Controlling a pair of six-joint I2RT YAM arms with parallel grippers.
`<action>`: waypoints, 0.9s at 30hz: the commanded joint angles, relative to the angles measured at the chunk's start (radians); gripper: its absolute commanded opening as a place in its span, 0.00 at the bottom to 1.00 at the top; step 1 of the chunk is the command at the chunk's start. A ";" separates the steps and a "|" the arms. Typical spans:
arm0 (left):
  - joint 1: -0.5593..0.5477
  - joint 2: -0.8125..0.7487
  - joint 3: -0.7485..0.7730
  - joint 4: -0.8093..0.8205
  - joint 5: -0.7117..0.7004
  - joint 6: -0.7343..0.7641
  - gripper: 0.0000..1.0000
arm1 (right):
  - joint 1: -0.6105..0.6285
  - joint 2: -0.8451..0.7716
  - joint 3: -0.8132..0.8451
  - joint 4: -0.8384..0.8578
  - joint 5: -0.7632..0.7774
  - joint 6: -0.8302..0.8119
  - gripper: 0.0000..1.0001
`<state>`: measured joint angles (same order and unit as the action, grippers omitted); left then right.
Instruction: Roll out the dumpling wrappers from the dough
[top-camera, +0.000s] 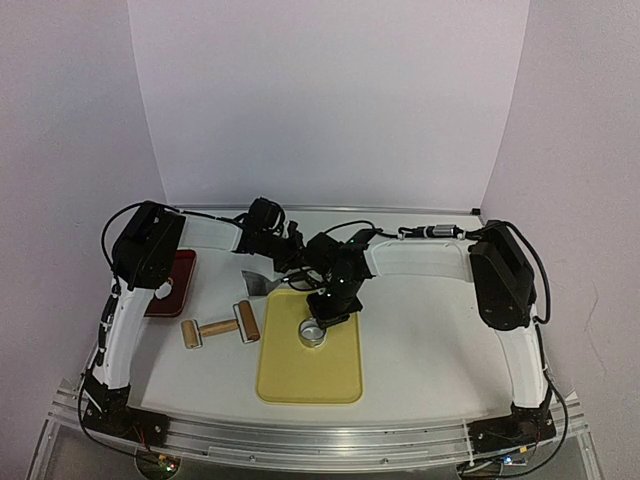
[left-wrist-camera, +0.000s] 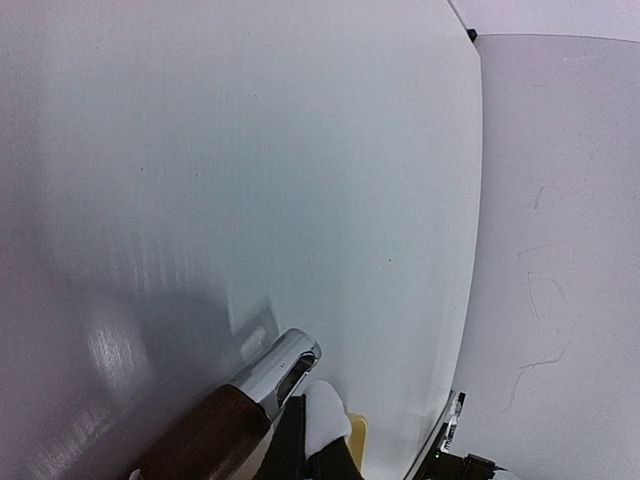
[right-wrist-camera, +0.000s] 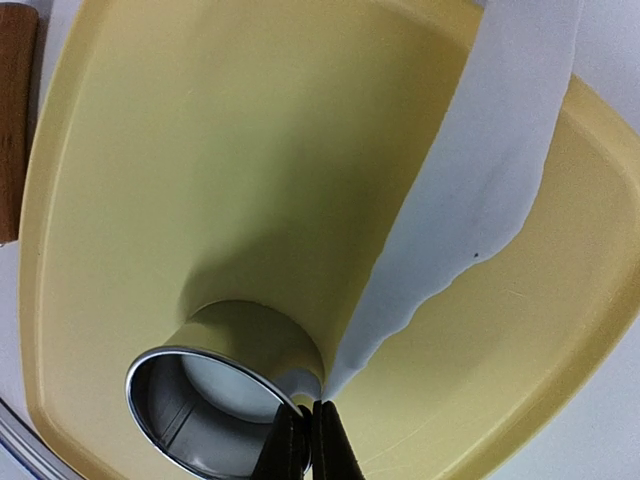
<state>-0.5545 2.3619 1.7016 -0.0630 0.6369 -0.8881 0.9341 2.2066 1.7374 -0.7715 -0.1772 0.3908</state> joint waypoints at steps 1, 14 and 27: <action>0.005 0.013 0.056 0.057 0.010 -0.014 0.00 | 0.019 -0.024 -0.016 -0.017 -0.012 -0.013 0.00; 0.005 0.021 0.079 0.093 0.006 -0.028 0.00 | 0.027 -0.026 -0.023 -0.017 -0.013 -0.007 0.00; 0.007 -0.198 -0.072 0.090 -0.006 0.014 0.00 | 0.027 -0.090 -0.073 -0.019 0.077 0.061 0.00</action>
<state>-0.5542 2.3525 1.7092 -0.0142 0.6324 -0.9121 0.9546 2.1810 1.6952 -0.7599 -0.1704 0.4173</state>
